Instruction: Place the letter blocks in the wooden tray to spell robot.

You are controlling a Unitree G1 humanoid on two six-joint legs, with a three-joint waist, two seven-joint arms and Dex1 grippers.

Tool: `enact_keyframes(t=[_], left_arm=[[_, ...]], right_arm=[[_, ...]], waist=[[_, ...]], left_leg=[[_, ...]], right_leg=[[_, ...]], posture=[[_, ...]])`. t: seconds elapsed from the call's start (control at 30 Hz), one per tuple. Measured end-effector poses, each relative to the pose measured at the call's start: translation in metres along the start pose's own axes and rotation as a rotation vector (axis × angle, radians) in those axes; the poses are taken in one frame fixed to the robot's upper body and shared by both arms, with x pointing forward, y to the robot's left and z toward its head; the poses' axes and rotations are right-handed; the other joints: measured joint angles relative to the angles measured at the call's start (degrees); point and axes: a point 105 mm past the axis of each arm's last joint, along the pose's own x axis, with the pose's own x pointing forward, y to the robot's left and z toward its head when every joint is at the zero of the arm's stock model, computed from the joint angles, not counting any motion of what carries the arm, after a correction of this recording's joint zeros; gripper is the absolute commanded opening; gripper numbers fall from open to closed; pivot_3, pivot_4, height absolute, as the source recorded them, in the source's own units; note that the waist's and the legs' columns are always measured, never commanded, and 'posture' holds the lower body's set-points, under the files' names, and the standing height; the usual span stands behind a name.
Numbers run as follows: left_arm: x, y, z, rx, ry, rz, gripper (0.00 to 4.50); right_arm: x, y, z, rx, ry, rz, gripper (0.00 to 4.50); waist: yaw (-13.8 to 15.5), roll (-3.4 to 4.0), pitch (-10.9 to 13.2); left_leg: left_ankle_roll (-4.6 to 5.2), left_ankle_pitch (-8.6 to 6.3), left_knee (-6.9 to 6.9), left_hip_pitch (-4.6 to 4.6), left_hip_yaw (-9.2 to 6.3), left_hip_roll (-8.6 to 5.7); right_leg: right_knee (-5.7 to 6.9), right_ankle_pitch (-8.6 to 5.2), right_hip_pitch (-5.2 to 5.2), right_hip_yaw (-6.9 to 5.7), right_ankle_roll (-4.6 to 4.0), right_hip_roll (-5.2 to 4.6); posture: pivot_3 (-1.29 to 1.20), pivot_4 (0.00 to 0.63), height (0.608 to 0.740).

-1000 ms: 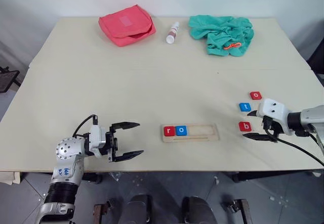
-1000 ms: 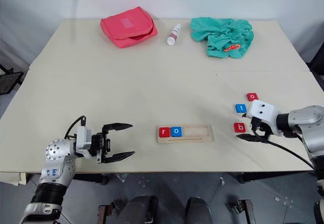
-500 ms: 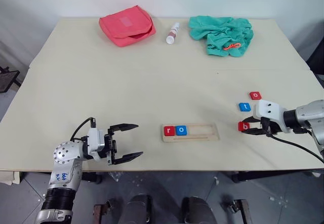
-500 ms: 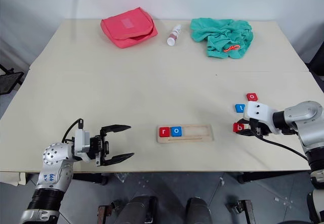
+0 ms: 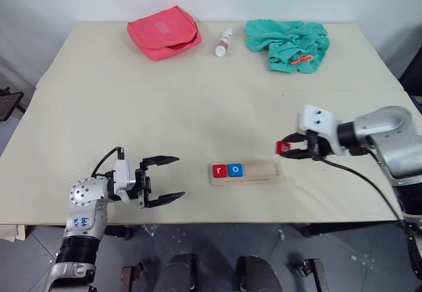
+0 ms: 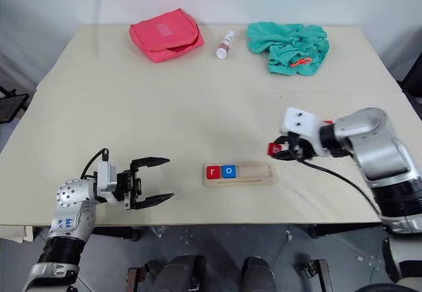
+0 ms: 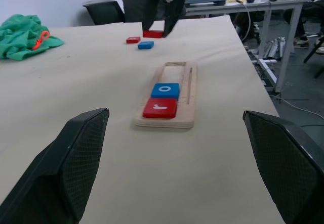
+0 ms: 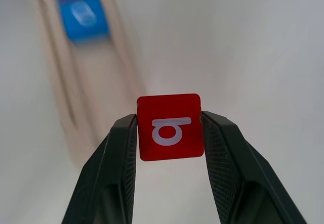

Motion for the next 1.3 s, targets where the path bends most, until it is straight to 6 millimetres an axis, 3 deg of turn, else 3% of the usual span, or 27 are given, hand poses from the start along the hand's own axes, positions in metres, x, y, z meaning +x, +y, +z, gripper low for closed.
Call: enact_keyframes(t=[0.2, 0.37, 0.73, 1.0, 1.03, 1.3], left_arm=[[-0.005, -0.003, -0.004, -0.019, 0.018, -0.034, 4.50], [-0.005, 0.001, -0.003, 0.002, 0.021, -0.050, 4.50], [-0.006, 0.002, -0.004, 0.003, 0.024, -0.040, 4.50], [-0.005, 0.006, -0.002, 0.019, 0.019, -0.040, 4.50], [-0.004, 0.007, -0.001, 0.023, 0.018, -0.041, 4.50], [-0.002, 0.009, 0.000, 0.029, 0.011, -0.039, 4.50]], right_arm=[[0.030, 0.011, 0.003, 0.020, 0.029, 0.039, 1.48], [0.034, 0.010, 0.009, 0.016, 0.023, 0.041, 1.48], [0.046, 0.034, 0.019, -0.017, 0.031, 0.124, 1.48], [0.049, 0.034, 0.012, -0.019, 0.063, 0.111, 4.29], [0.049, 0.034, 0.012, -0.019, 0.062, 0.110, 4.48], [0.036, 0.040, 0.019, 0.000, -0.006, 0.116, 4.48]], waist=[[-0.11, 0.00, 0.00], [-0.16, -0.01, 0.00], [-0.15, -0.01, 0.00], [-0.22, -0.01, 0.00], [-0.21, -0.01, 0.00], [-0.09, -0.01, 0.00]], left_leg=[[0.00, 0.00, 0.05, -0.17, -0.11, -0.03], [0.00, 0.00, 0.06, -0.22, -0.13, -0.03], [0.00, 0.00, 0.07, -0.27, -0.19, -0.04], [0.00, 0.00, 0.07, -0.28, -0.18, -0.03], [0.00, 0.00, 0.07, -0.28, -0.18, -0.03], [0.00, 0.00, 0.11, -0.32, -0.25, -0.05]], right_leg=[[0.03, 0.00, -0.14, -0.07, 0.00, 0.00], [0.04, 0.00, -0.16, -0.12, 0.00, 0.00], [0.05, 0.00, -0.19, -0.16, 0.00, 0.00], [0.05, 0.00, -0.20, -0.18, 0.00, 0.01], [0.05, 0.00, -0.20, -0.18, 0.00, 0.00], [0.06, 0.00, -0.19, -0.22, 0.00, 0.00]], posture=[[0.00, 0.150, 0.740], [0.00, 0.150, 0.740], [0.00, 0.150, 0.740], [0.00, 0.150, 0.740], [0.00, 0.150, 0.740], [0.00, 0.150, 0.740]])
